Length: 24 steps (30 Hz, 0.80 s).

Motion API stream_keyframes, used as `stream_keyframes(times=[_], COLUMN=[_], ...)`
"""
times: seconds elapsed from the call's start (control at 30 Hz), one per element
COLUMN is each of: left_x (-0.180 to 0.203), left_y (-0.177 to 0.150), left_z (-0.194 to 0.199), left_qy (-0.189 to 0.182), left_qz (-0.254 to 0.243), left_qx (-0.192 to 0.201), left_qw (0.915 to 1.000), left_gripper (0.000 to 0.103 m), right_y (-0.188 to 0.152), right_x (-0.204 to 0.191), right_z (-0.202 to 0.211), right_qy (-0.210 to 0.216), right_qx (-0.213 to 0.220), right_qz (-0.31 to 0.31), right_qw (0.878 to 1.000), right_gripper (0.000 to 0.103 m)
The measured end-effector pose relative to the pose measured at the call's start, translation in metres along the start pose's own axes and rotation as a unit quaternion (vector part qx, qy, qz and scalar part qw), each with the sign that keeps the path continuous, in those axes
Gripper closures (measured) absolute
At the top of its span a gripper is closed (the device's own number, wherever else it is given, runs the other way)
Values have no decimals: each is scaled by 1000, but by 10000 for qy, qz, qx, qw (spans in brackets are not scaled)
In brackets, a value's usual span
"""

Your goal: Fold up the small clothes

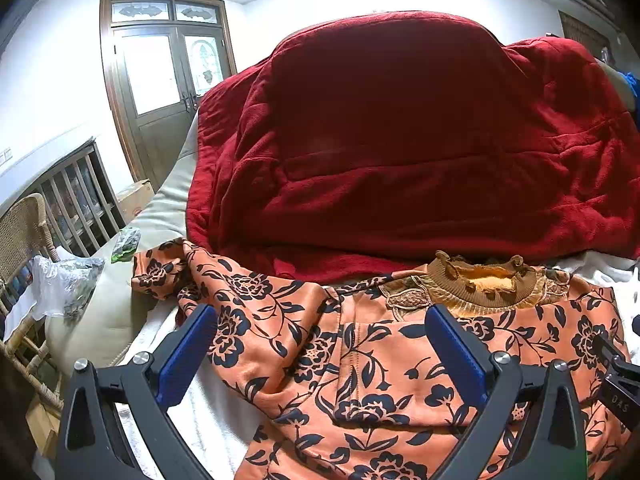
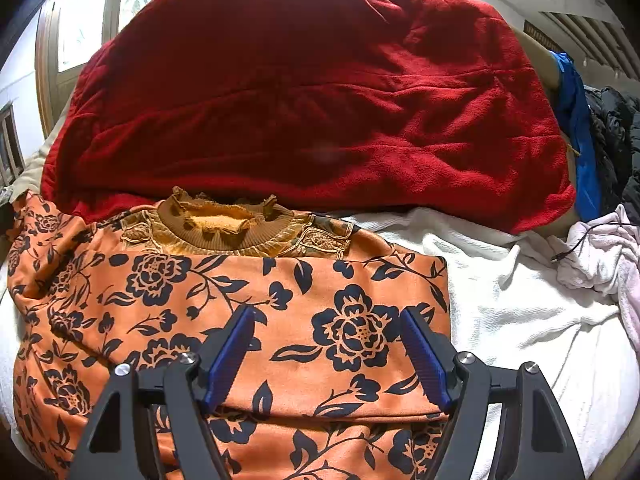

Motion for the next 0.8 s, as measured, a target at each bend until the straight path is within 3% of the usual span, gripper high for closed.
stream_keyframes(times=[0.8], left_x=[1], left_y=[-5], left_z=[-7], left_qy=[36], left_qz=[-9], left_qx=[-129], left_qw=[9999], left_gripper=[0], right_y=[-2], right_x=[0], right_z=[-3], right_qy=[36], right_qx=[-51], right_qz=[-9], right_qw=[10000], right_gripper=[25])
Point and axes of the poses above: each gripper's, at about its wrist camera, not at the fingertips, and z roughly against the way its jaws point, x to its right, y to its top, the point moved 10 cm from there along -z, roughly the way its jaws point, and after that the axes turned 9 degrees about z, right-handed, at the moved point
